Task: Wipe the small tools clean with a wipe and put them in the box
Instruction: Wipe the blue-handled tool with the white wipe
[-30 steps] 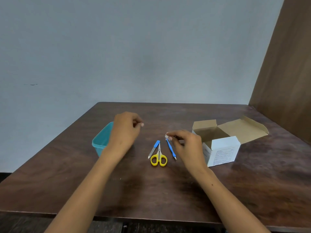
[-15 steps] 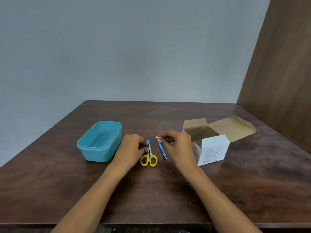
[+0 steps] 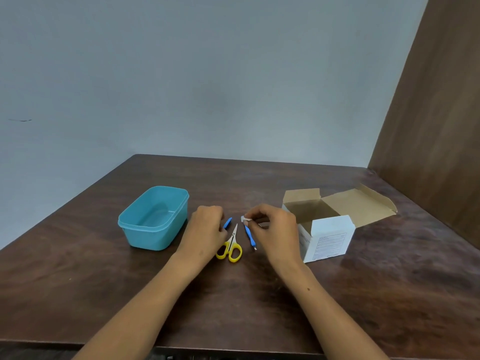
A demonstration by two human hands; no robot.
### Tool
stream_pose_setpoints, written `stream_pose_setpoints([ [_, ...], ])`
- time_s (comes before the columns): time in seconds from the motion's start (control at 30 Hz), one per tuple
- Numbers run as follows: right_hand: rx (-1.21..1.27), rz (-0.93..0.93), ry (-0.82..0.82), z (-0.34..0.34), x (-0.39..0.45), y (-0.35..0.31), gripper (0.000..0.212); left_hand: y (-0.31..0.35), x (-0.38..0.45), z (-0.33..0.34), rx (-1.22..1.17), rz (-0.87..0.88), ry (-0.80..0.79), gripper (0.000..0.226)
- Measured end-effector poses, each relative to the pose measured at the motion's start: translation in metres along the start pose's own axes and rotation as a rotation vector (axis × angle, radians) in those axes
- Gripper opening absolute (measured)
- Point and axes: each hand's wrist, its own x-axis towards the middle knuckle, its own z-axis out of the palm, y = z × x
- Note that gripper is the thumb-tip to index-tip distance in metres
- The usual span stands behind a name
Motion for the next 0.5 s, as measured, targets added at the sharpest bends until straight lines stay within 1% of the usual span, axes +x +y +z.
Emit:
stream_pose_setpoints([
  [0.1, 0.02, 0.006, -0.001, 0.0002, 0.0002, 0.0005, 0.009, -0.0018, -0.0037, 0.0004, -0.058, 0.014, 0.04, 0.019],
  [0.17, 0.029, 0.001, -0.01, 0.0013, 0.0005, 0.0016, 0.009, -0.0037, -0.0054, -0.0007, -0.151, -0.004, 0.104, 0.016],
  [0.27, 0.025, -0.027, -0.004, 0.0032, -0.0007, 0.002, 0.017, -0.0019, -0.0048, -0.0026, -0.32, -0.05, 0.182, 0.016],
  [0.33, 0.05, -0.091, 0.047, 0.0046, -0.0009, 0.0022, 0.019, 0.0012, -0.003, -0.0025, -0.444, -0.085, 0.172, 0.019],
  [0.4, 0.064, -0.136, 0.085, 0.005, -0.0013, 0.0025, 0.016, 0.0037, -0.0017, -0.0012, -0.551, -0.107, 0.144, 0.023],
  [0.5, 0.038, -0.153, 0.093, 0.0033, -0.0028, 0.0018, 0.011, 0.0059, -0.0012, -0.0005, -0.633, -0.103, 0.115, 0.026],
])
